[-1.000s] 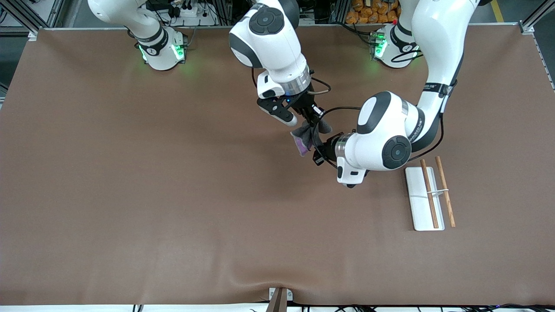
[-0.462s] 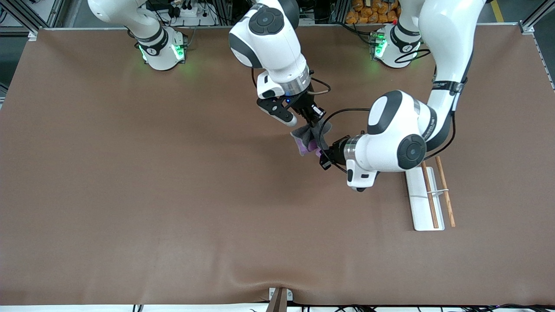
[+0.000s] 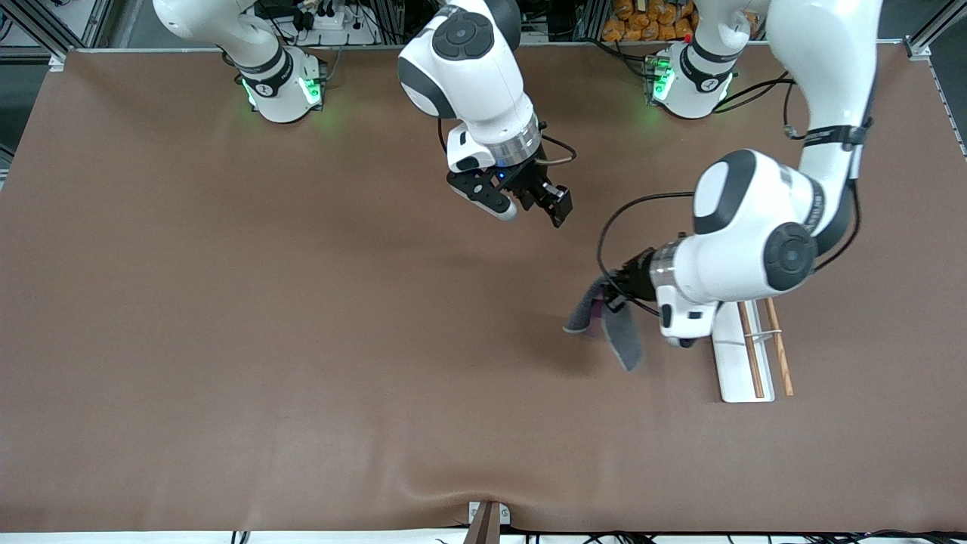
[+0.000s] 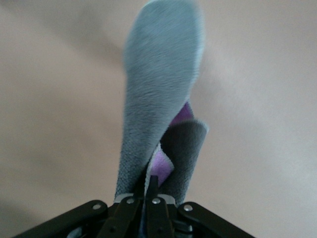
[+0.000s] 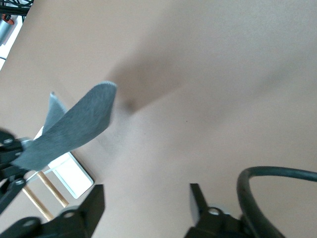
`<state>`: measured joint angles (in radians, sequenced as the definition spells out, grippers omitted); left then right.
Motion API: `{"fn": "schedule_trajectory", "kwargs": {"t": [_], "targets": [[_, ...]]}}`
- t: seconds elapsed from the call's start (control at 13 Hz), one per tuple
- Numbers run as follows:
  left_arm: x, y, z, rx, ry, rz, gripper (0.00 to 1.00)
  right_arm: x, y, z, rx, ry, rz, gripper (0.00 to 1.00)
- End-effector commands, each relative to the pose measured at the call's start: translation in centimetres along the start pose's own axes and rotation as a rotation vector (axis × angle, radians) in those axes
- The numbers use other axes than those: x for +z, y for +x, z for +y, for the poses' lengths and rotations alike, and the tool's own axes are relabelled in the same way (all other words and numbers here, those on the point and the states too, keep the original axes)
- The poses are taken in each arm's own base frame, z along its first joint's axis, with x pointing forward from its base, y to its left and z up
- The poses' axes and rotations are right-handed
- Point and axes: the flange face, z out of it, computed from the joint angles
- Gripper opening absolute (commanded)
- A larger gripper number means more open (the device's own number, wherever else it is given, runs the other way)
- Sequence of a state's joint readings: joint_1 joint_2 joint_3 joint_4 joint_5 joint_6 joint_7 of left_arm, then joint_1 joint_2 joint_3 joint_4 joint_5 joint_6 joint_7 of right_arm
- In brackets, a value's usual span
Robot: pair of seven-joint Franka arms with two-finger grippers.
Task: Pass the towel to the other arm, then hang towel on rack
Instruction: 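Carry the towel to the wooden rods while the right gripper releases it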
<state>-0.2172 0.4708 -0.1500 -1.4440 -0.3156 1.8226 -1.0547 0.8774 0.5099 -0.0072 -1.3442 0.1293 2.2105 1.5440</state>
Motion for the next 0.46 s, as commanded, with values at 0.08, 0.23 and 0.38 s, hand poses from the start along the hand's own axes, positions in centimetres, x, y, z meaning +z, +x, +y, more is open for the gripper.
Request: {"fn": "schedule_trajectory", "kwargs": {"t": [0.08, 0.23, 0.38], "targets": [[-3.3, 4.2, -2.9, 0.126, -0.001, 0.020, 0.00, -0.5, 0.1, -0.4, -0.010, 0.004, 0.006, 1.00], [-4.2, 8.4, -5.7, 0.236, 0.034, 0.031, 0.00, -0.6, 0.2, -0.5, -0.016, 0.006, 0.009, 1.00], [-5.2, 12.4, -8.6, 0.332, 0.065, 0.059, 0.00, -0.5, 0.5, -0.3, -0.075, -0.001, 0.008, 1.00]]}}
